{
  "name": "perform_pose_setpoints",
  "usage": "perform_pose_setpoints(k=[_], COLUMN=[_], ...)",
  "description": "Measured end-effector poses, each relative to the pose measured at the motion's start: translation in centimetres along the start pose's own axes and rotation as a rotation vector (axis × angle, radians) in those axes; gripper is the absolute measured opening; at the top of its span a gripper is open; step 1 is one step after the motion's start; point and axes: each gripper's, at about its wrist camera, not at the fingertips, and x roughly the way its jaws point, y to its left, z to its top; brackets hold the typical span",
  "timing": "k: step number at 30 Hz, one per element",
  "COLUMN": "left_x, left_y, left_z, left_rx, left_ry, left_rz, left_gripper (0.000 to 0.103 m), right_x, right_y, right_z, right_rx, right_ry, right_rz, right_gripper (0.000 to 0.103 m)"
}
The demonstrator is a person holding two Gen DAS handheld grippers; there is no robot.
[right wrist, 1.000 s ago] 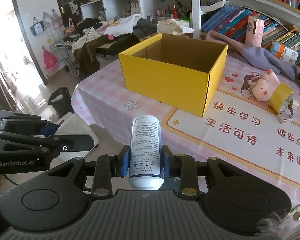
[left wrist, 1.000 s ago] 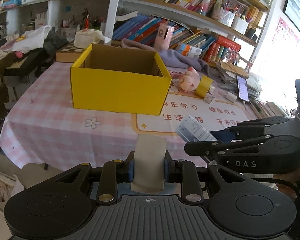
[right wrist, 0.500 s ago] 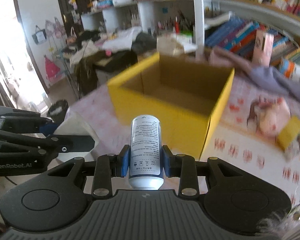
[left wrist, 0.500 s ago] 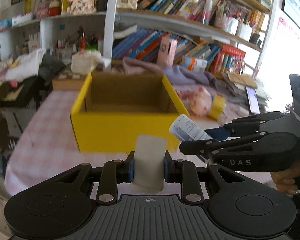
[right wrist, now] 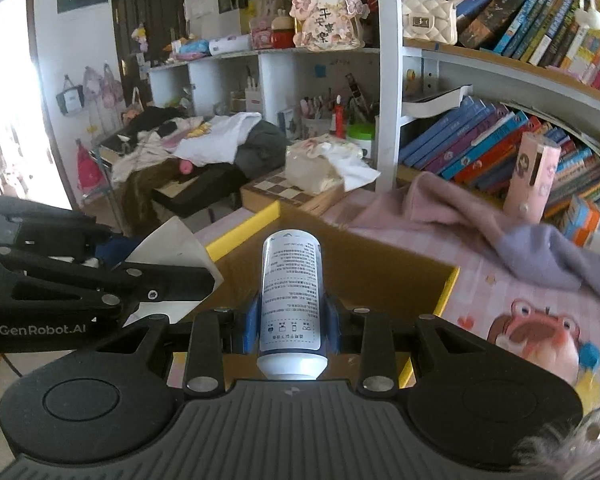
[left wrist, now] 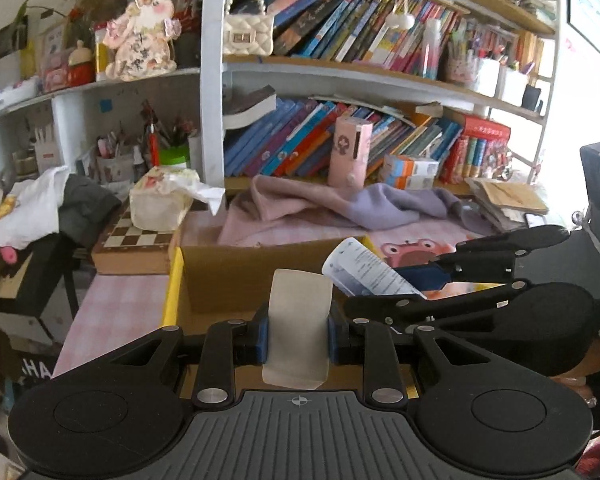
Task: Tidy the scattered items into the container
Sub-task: 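Lower both tools into the yellow box and open them to release items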
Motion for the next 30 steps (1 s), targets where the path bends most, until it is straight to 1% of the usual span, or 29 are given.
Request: perform_pose_setpoints(k=[4, 9, 12, 16, 18, 21, 25, 30], left_x=[4.1, 9.1, 11.4, 13.7, 14.3, 14.8, 15.4, 15.9], left_y=[1.2, 1.8, 2.3, 2.6, 2.5, 2.5, 2.7, 2.6], left_z=[0.7, 0.5, 0.3, 0.1, 0.0, 0.0, 0.0, -0.1], left_rx=[0.028, 0.114, 0.144, 0.196, 0.219, 0.233, 0.235, 0.262], left_ry=[0.067, 0.177, 0.231, 0.28, 0.29, 0.299, 0.331, 0.367], left_rz=[0.002, 0.005, 0.005, 0.011, 0.009, -0.003, -0.012, -0.014], left_gripper=[0.025, 0.025, 0.025, 0.025, 0.025, 0.025, 0.025, 0.026], right_x=[4.2, 9.6, 11.9, 14.4, 15.3, 15.9, 15.8, 15.3], right_y=[-1.3, -2.2, -2.4, -2.4, -2.6, -3.0, -2.8, -1.3], right_z=[0.5, -0.1, -0.5, -0.5, -0.6, -0.8, -0.9, -1.5], right_rx=[-0.048, -0.155, -0.205, -0.297, -0.322, -0.307, -0.289, -0.356], right_ry=[0.058, 0.182, 0.237, 0.313, 0.353, 0.387, 0.391, 0.399], right_rz=[-0.029, -0.049, -0.051, -0.073, -0.079, -0.079, -0.088, -0.071], right_gripper=[0.031, 0.031, 0.031, 0.031, 0.031, 0.031, 0.031, 0.031])
